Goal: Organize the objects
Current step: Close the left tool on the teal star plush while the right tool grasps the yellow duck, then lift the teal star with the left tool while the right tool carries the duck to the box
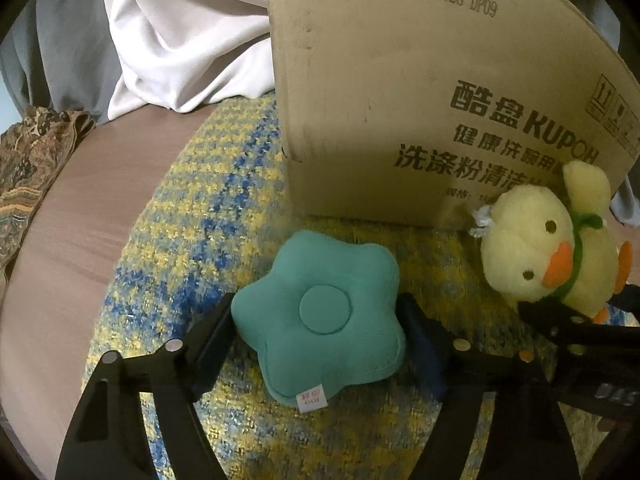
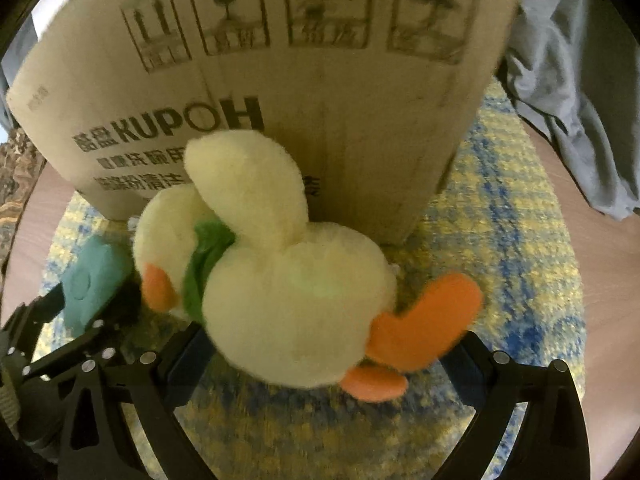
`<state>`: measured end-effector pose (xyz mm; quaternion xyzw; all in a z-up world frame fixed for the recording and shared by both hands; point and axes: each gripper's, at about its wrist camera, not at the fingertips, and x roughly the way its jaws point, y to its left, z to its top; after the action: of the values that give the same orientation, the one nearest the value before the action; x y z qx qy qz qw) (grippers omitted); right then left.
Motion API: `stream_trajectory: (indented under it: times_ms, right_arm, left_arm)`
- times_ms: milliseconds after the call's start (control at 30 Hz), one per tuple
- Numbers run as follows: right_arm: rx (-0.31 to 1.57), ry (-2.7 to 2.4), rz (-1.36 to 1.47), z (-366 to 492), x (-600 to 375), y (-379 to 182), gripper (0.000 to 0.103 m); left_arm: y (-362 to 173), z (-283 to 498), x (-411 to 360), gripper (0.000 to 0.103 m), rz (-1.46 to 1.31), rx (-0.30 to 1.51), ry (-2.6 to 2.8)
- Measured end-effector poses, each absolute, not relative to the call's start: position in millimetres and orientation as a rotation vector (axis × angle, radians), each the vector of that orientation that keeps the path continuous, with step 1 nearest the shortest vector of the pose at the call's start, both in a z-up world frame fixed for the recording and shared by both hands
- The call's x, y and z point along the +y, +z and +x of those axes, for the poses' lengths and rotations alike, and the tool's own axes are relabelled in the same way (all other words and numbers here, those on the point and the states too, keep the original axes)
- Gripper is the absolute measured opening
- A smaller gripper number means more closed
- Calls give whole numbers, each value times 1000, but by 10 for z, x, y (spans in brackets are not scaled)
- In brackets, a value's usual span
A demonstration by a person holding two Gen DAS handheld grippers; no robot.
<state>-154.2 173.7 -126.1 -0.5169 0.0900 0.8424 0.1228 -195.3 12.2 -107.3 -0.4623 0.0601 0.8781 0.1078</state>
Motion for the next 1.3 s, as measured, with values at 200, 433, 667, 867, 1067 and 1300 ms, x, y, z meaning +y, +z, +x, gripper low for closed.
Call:
stream_trajectory:
  times_ms: [200, 433, 667, 867, 1067, 1300]
  right_arm:
    - [299, 2492, -1477, -1531, 1740, -1288, 77]
    - [303, 2524, -1466, -1512, 1691, -1230, 57]
    - [344, 2536, -1448, -1483, 1832, -1192, 54]
    - [370, 2551, -1427, -1403, 1874, -1114, 53]
    - [376, 2572, -1399, -1337, 1878, -1000, 53]
    - [380, 2594, -1368, -1299, 1887, -855, 53]
  left_arm:
    - [-1074, -1956, 134, 73, -1338, 193, 2585]
    - [-1078, -1962, 116, 69, -1323, 188, 2590]
    - [-1037, -1926, 98, 68, -1309, 174, 2595]
    - [-945, -1859, 108, 68, -1281, 175, 2600]
    - [-843, -1786, 89, 68, -1262, 164, 2608]
    - [-736, -1718, 67, 68, -1241, 166, 2627]
